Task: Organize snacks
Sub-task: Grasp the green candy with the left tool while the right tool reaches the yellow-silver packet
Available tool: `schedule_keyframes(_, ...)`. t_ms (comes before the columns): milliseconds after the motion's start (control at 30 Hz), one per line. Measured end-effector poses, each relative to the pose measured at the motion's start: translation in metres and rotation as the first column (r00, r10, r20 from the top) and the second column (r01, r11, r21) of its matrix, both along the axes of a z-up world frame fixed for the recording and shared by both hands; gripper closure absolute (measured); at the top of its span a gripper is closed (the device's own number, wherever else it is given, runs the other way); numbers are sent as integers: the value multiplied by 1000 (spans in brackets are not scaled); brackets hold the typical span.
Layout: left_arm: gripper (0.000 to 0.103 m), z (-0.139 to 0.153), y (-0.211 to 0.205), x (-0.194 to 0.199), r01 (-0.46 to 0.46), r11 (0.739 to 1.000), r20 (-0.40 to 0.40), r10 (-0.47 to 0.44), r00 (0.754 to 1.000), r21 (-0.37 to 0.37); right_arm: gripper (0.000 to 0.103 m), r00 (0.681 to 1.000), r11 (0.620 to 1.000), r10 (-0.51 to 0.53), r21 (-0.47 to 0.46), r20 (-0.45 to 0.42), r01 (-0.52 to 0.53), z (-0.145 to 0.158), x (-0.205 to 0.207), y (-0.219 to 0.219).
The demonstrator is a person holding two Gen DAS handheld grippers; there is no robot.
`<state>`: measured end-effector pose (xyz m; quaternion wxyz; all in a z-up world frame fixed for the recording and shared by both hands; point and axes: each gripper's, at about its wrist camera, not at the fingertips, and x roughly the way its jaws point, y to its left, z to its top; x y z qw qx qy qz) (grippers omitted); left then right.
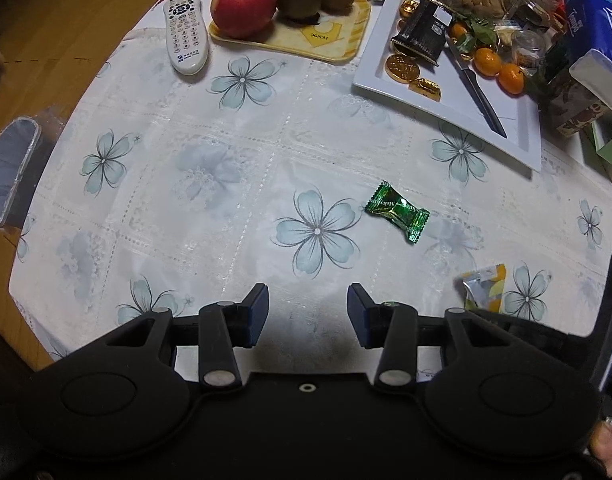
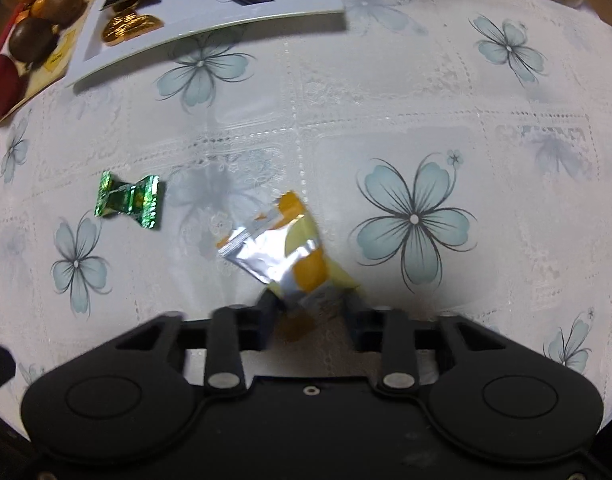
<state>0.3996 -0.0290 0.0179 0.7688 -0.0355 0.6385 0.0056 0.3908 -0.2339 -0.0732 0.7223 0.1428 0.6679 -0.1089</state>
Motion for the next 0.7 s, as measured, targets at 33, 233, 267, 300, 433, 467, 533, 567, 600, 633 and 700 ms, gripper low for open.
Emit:
schedule_keyframes(33,51,-3,-1,2,-1,1000,-5,1,1000,-6,103,1000,1000,3,0,-12,-3,2,-3,1)
schedule_keyframes(233,51,-23,-15,13,-5,998,-35,3,999,-69,103,1000,1000,-6,-5,-6,6,31,-29,-15)
schedule_keyframes(267,51,-27,-19,16,-4,996,-45,1,999,-85,103,1000,1000,-17,2,-14,17,36,-35,-20)
schedule_keyframes(300,51,-31,-23,20,-7,995,-54,2,999,-102,103,999,999,-33,12,-25,34,40,-41,-26)
schedule_keyframes(433,51,-44,-41,40,-31,992,-60,24,998,-125,103,994,992,-105,74,-23,106,51,-63,-48)
schedule_keyframes(467,51,-48,-45,45,-34,992,-54,27,998,-124,103,993,991,-111,72,-26,113,53,-65,-51)
schedule_keyframes(533,50,-56,-50,55,-62,991,-50,57,997,-118,103,994,992,-105,72,-19,107,56,-66,-55)
schedule_keyframes(567,50,-60,-51,60,-86,989,-58,80,995,-117,103,993,991,-113,71,-19,114,58,-66,-57)
schedule_keyframes(600,50,-66,-51,65,-113,986,-68,105,992,-122,103,992,990,-121,71,-20,122,60,-65,-58)
schedule_keyframes(633,50,-70,-51,69,-136,982,-77,126,989,-130,103,992,989,-124,75,-20,125,61,-65,-59)
schedule_keyframes(700,50,-77,-51,78,-186,972,-85,175,981,-141,103,992,988,-121,90,-15,122,65,-65,-59)
